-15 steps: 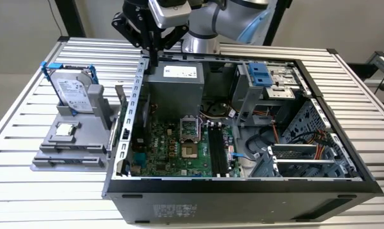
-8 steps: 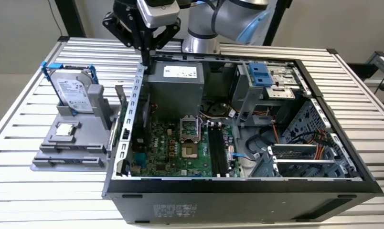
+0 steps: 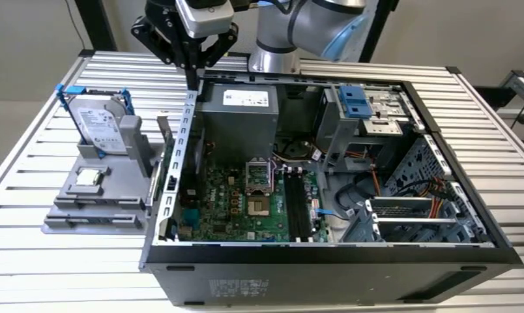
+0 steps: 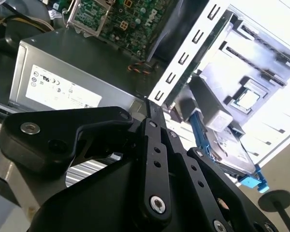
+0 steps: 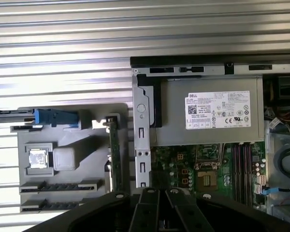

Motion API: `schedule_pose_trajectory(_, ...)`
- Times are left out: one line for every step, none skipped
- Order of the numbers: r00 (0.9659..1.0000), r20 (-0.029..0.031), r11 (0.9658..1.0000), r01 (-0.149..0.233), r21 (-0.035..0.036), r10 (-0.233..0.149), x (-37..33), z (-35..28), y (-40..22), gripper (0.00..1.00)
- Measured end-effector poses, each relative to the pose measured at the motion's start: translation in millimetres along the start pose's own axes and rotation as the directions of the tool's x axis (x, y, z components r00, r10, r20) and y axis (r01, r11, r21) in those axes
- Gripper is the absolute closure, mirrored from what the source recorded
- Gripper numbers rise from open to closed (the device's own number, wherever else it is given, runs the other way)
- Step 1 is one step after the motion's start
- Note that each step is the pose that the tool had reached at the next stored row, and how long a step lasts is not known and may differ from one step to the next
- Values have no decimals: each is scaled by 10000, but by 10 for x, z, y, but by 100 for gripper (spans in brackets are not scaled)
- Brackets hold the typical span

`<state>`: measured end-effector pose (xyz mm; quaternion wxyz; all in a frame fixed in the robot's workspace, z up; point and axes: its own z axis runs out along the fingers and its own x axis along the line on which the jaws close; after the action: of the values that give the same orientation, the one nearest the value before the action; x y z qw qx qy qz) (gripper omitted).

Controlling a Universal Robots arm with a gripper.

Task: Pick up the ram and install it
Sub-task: 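Reach for the ram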

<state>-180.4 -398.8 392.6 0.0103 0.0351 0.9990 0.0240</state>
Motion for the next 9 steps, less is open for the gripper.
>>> schedule_pose_trajectory(10000, 0, 10000, 1, 0, -1, 15, 0, -1, 100)
schedule_pose_trajectory(10000, -1, 10000, 2, 0, -2, 30, -1, -2, 100)
schedule_pose_trajectory(10000, -5, 10000, 5, 0, -5, 44, -1, -3, 100)
schedule_pose_trajectory(10000, -10, 10000, 10, 0, -10, 60, -1, -4, 100)
schedule_pose_trajectory(10000, -15, 10000, 18, 0, -18, 75, -2, -5, 100)
schedule_pose_trajectory(10000, -20, 10000, 37, 0, -37, 91, -2, -6, 100)
schedule_pose_trajectory(10000, -23, 10000, 63, 0, -63, 106, -2, -8, 100)
schedule_pose_trajectory(9999, -25, 10000, 97, -2, -97, 120, -3, -8, 100)
schedule_pose_trajectory(9999, -27, 9999, 138, -4, -138, 133, -3, -9, 100)
